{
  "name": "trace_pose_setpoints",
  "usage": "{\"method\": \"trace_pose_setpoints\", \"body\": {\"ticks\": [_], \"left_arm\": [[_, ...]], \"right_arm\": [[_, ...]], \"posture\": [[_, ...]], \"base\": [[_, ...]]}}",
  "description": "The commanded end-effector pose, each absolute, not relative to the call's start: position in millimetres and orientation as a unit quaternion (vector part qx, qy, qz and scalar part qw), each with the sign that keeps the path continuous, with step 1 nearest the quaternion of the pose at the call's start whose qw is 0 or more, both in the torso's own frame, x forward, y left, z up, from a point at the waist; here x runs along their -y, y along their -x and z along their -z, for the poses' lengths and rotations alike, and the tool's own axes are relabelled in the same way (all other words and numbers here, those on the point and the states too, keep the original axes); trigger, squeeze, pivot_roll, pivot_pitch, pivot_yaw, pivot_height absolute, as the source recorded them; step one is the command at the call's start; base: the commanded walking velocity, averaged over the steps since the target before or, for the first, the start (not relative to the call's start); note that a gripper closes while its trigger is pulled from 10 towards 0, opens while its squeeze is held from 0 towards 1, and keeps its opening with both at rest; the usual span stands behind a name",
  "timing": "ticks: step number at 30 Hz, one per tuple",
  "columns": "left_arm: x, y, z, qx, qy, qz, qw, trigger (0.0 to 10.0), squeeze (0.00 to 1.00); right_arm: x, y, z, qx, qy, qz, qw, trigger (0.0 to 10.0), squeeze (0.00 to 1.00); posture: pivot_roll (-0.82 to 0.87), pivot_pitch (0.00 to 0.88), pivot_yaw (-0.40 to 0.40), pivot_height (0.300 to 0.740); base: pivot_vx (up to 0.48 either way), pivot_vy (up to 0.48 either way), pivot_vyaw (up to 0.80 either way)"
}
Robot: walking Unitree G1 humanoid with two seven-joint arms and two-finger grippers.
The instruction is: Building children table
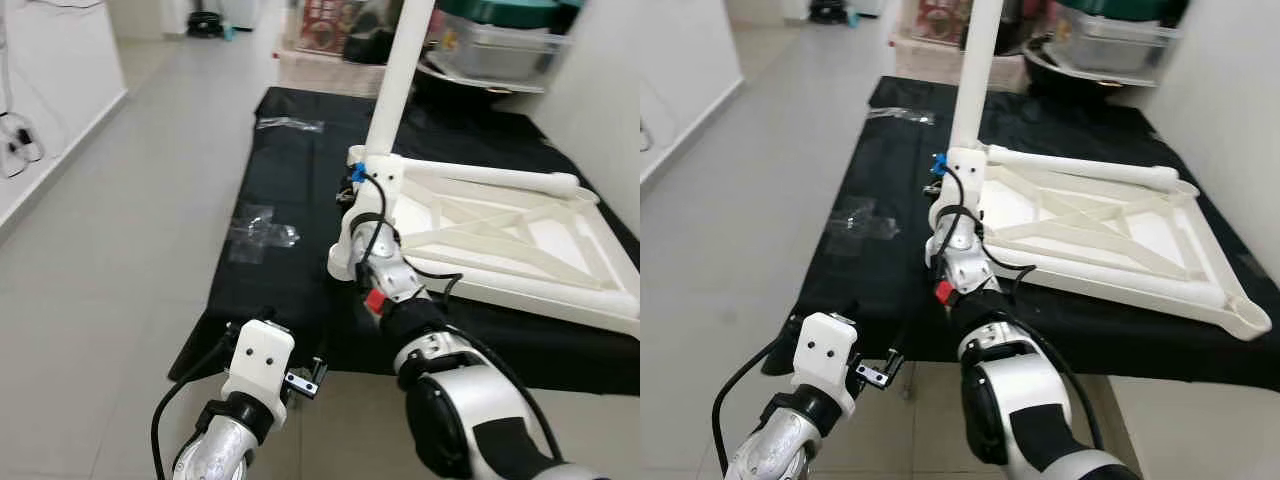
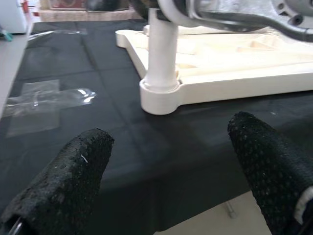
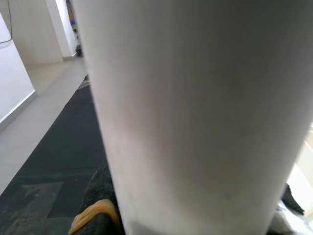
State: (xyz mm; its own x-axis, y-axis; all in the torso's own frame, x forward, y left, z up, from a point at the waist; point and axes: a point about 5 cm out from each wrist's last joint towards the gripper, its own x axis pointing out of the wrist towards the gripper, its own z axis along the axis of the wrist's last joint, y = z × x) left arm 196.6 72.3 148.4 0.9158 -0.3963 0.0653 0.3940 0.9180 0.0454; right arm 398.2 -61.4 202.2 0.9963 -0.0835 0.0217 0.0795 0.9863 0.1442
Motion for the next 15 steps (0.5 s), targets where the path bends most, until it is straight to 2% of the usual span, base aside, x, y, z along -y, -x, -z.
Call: {"method": "trace_pose_setpoints", "body": {"ticks": [1,2,3,5,6,8,9,13,14,15], "left_arm": [[-71,-196,-145,0.028,-0.014,0.204,0.978,10.0,0.00],[-71,-196,-145,0.028,-0.014,0.204,0.978,10.0,0.00],[-71,-196,-146,0.028,-0.014,0.204,0.978,10.0,0.00],[-71,-196,-146,0.028,-0.014,0.204,0.978,10.0,0.00],[-71,-196,-146,0.028,-0.014,0.204,0.978,10.0,0.00],[-71,-196,-146,0.028,-0.013,0.204,0.979,10.0,0.00],[-71,-196,-146,0.028,-0.012,0.203,0.979,10.0,0.00],[-71,-197,-146,0.029,-0.012,0.203,0.979,10.0,0.00],[-71,-197,-146,0.029,-0.012,0.203,0.979,10.0,0.00],[-71,-197,-146,0.029,-0.012,0.203,0.979,10.0,0.00]], "right_arm": [[60,-394,-185,-0.026,-0.110,0.052,0.992,0.0,0.00],[60,-394,-185,-0.026,-0.110,0.052,0.992,0.0,0.00],[56,-393,-185,-0.027,-0.117,0.052,0.991,4.8,0.00],[56,-393,-185,-0.027,-0.117,0.052,0.991,4.8,0.00],[52,-393,-194,0.002,-0.118,0.035,0.992,10.0,1.00],[49,-393,-210,0.054,-0.114,0.000,0.992,10.0,1.00],[52,-395,-216,0.071,-0.110,-0.017,0.991,10.0,0.00],[55,-397,-221,0.080,-0.121,-0.052,0.988,10.0,0.00],[51,-399,-223,0.070,-0.152,-0.145,0.975,10.0,0.00],[51,-399,-223,0.070,-0.152,-0.145,0.975,10.0,0.00]], "posture": [[0.11,0.078,-0.118,0.740],[0.11,0.078,-0.118,0.740],[0.10,0.081,-0.116,0.740],[0.10,0.081,-0.116,0.740],[0.10,0.084,-0.116,0.740],[0.10,0.086,-0.114,0.740],[0.10,0.086,-0.117,0.740],[0.10,0.087,-0.117,0.740],[0.10,0.088,-0.117,0.740],[0.10,0.088,-0.117,0.740]], "base": [[0.000,0.000,0.00],[0.000,0.000,0.00],[0.000,0.000,0.00],[0.000,0.000,0.00],[0.000,0.000,0.00],[0.000,0.000,0.00],[0.000,0.000,0.00],[0.000,0.000,0.00],[0.000,0.000,0.00],[0.000,0.000,0.00]]}}
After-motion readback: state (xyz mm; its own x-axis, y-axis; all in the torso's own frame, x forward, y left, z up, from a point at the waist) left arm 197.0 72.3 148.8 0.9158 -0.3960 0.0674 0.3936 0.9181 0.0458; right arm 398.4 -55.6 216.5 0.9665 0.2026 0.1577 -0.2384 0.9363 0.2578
